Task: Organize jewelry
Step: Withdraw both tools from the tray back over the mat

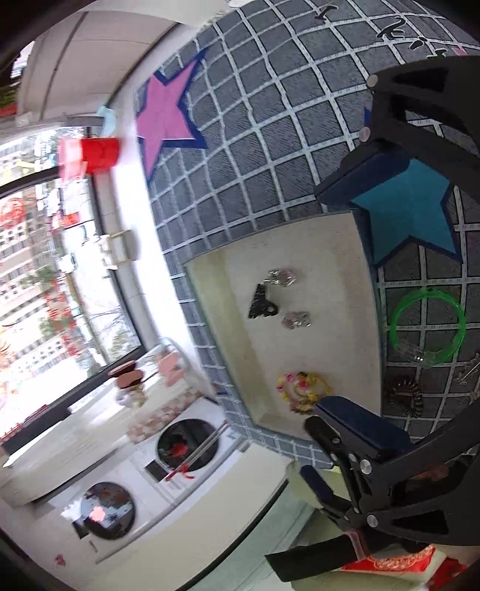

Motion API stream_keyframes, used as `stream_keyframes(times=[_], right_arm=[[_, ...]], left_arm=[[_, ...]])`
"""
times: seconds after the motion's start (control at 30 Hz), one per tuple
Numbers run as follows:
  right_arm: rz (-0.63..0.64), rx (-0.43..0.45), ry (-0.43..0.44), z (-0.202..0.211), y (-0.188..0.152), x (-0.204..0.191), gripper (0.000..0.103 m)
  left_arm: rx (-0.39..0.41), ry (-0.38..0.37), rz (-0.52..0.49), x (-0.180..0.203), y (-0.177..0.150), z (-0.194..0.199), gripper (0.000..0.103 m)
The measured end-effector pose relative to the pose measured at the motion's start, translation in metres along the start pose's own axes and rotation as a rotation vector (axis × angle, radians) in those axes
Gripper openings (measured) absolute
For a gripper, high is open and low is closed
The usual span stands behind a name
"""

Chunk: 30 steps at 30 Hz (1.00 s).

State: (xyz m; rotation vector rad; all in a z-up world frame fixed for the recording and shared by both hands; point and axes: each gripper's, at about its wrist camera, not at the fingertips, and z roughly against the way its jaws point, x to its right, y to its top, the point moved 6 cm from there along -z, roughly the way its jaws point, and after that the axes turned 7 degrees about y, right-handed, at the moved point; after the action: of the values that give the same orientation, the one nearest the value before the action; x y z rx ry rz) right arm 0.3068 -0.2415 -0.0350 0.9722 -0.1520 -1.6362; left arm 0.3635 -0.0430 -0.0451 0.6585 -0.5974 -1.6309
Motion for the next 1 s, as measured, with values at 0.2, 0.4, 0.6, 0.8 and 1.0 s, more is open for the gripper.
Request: stream_keyframes(times=[0.2, 0.4, 0.6, 0.8, 1.0], right_arm=[[0.009, -0.029, -0.005, 0.011, -0.005, -0.006, 0.103], [0.038, -0.080, -0.004, 0.024, -0.025, -0.012, 0.103], [0.026, -0.138, 0.019, 0.031, -0.057, -0.014, 0.103], [0.034, -0.190, -0.004, 0.034, -0.089, -0.012, 0.103], [0.076, -0.230, -0.021, 0.036, -0.118, -0.015, 0.103]], left_arm=[[-0.011, -0.017, 0.003, -0.012, -0.017, 0.016, 0.103], [-0.016, -0.041, 0.010, -0.021, -0.046, 0.049, 0.103], [-0.026, -0.053, -0.013, -0.027, -0.081, 0.077, 0.103], [-0.052, -0.066, -0.038, -0.024, -0.113, 0.094, 0.103], [-0.064, -0.077, -0.103, -0.013, -0.140, 0.104, 0.103]])
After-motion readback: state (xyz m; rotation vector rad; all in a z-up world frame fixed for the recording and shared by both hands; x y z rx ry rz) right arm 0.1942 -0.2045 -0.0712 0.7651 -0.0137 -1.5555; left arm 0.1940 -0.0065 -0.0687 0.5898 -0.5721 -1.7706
